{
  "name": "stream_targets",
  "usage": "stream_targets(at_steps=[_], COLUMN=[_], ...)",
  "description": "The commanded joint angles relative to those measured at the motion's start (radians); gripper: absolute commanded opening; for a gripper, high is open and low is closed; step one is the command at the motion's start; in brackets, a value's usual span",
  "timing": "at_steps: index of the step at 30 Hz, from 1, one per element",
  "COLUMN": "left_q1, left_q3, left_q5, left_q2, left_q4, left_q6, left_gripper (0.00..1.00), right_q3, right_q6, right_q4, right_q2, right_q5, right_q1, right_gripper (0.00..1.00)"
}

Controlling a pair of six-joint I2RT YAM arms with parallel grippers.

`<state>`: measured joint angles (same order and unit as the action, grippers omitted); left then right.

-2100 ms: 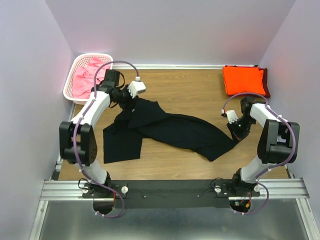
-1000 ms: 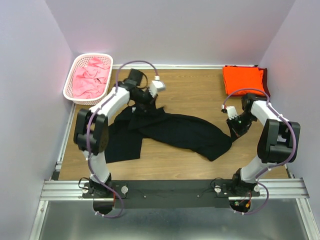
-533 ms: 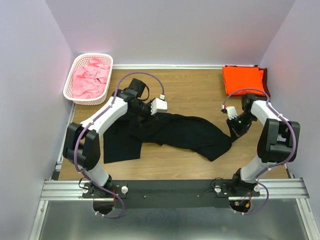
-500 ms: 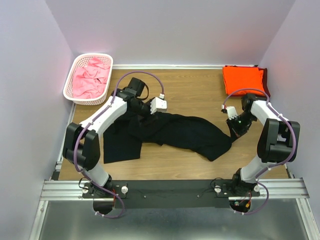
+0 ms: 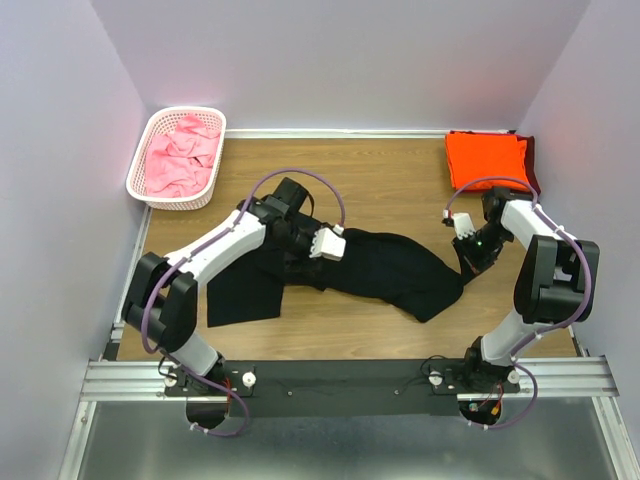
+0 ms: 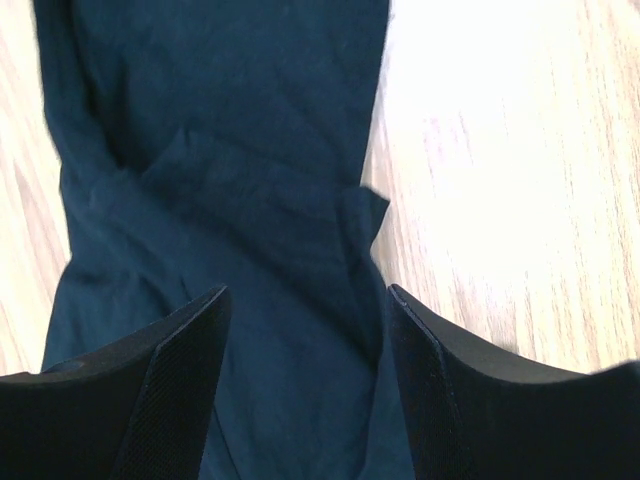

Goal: Fold and stack the t-shirts
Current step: Flatten the tshirt out

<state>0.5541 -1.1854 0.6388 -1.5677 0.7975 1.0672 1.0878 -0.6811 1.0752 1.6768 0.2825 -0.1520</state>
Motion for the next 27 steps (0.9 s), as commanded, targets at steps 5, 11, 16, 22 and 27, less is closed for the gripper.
stream_targets(at_steps=[5, 11, 16, 22, 27], left_q1=[0.069, 0.119, 0.122, 0.122, 0.124], left_q3=[-0.003, 0.049, 0.072, 0.072, 0.066], left_q5=[-0.056, -0.06, -0.085, -0.093, -0.097], left_q2=[-0.084, -0.104, -0.137, -0.137, -0.134], left_q4=[-0.008, -0.061, -0.098, -0.096, -0.095], left_q6=[0.059, 0.027, 0.008, 0.01, 0.004], left_gripper=[0.7, 0.65, 0.46, 0.33, 0.33], right_q3=[0.027, 0.009, 0.011, 0.012, 0.02], right_q6=[0.011, 0.005, 0.008, 0.018, 0.052], right_q4=[0.019, 0.017, 0.019, 0.017, 0.0], right_q2=[-0.003, 0.0, 0.006, 0.046, 0.092], right_q5=[0.009, 0.023, 0.034, 0.043, 0.044], right_q1=[-0.003, -0.003, -0.003, -0.003, -0.003], right_gripper=[0.0, 0.0, 0.0, 0.04, 0.28])
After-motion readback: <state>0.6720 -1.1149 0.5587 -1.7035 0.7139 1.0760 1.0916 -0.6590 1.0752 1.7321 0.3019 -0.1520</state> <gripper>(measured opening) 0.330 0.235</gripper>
